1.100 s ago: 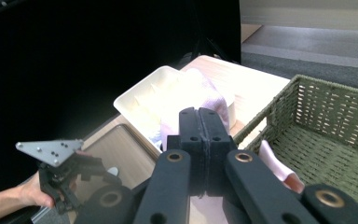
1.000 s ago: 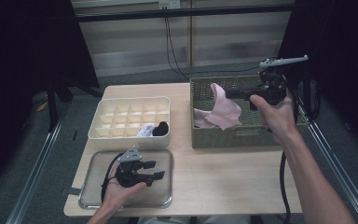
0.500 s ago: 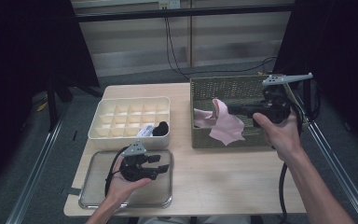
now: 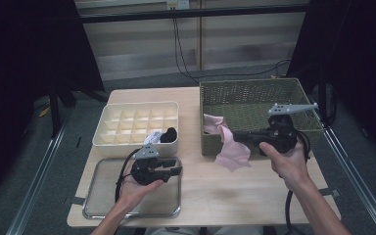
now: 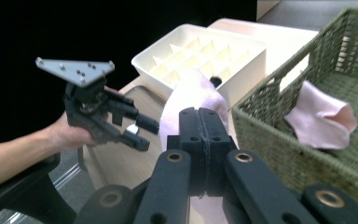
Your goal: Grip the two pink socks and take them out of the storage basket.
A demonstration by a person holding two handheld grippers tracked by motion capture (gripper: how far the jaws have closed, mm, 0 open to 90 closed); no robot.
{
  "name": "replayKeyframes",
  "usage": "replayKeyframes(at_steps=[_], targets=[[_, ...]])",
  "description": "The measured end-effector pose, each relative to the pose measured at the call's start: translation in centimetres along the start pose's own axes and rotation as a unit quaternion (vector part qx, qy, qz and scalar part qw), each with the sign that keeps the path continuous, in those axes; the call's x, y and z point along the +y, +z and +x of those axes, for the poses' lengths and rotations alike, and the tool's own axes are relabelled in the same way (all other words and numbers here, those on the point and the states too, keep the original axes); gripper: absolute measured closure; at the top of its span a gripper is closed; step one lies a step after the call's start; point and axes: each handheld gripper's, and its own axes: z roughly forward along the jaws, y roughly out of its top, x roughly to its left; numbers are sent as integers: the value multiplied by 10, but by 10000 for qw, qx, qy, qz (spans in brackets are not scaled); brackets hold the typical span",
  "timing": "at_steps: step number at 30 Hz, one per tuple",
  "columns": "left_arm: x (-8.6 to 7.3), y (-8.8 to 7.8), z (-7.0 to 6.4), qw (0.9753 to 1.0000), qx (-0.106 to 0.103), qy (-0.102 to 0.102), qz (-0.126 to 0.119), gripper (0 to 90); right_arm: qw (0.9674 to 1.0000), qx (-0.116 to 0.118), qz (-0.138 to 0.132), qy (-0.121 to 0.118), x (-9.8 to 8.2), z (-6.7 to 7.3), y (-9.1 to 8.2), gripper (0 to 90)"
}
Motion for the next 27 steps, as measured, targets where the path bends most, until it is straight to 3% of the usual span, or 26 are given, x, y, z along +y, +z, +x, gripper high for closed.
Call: replayKeyframes(at_steps=[9, 18, 20, 23, 27], targets=[[8, 2, 2, 10000, -1, 80, -51, 596, 9995, 105, 209, 221, -29, -5, 20, 895], [-1, 5, 1, 10000, -46, 9, 37, 593, 9974, 200, 447, 520, -61, -8, 37, 895], [-2, 6, 1, 9999, -71, 21, 86, 590, 9971, 131, 508, 554, -68, -9, 42, 895], [-6, 9, 1, 9997, -185, 9, 147, 588, 9960, 139, 614, 636, -79, -14, 52, 893], [-10, 13, 4, 9995, -172, -35, 258, 587, 9944, 66, 737, 757, -93, -23, 64, 890]])
